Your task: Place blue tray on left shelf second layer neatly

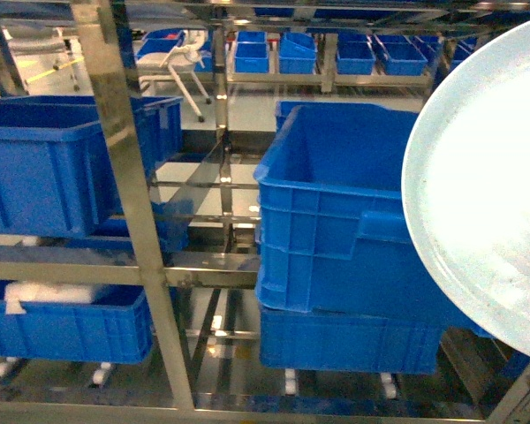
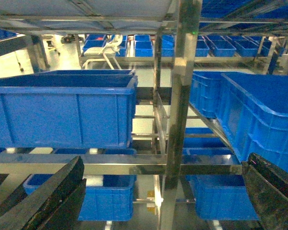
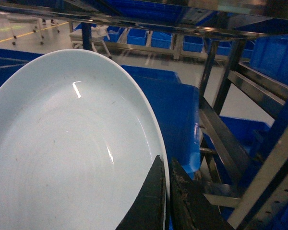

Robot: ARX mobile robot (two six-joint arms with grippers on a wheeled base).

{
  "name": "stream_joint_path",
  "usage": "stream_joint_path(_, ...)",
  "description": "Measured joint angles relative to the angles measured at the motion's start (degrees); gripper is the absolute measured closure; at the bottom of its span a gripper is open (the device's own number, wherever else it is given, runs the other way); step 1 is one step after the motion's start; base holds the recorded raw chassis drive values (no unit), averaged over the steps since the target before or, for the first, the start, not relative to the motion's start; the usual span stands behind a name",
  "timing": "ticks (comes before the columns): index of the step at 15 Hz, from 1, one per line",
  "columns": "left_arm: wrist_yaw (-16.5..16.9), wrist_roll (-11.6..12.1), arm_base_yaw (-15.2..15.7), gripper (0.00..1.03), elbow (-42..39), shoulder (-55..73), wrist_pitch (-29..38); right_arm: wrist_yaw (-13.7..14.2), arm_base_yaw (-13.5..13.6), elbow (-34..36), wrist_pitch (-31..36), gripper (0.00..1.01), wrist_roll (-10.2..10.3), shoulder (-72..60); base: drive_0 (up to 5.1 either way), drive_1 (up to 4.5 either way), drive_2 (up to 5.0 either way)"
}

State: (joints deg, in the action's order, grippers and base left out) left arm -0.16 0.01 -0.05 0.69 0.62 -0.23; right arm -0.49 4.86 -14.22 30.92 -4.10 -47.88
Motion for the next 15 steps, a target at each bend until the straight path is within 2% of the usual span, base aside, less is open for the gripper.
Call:
stream_joint_path(6,0.0,0.0,-0.11,0.05,0.0,0.0,-0.02,-0.13,-0.02,0.0,0.04,0.99,0.0,0.02,-1.5,-1.51,-1.5)
stream_joint_path(13,0.09,0.0,-0.11,0.05,0.0,0.0,-0.07,-0.13,0.0,0.0,0.02,0.99,0.0,0.02,3.4,1.5,-4.9)
stream_joint_path(15,0.15,0.0,-0.07,0.05,0.0,0.0,-0.15,0.13,0.0,0.0,-0.15,0.99,0.02,-0.02,0.0,0.0,0.0)
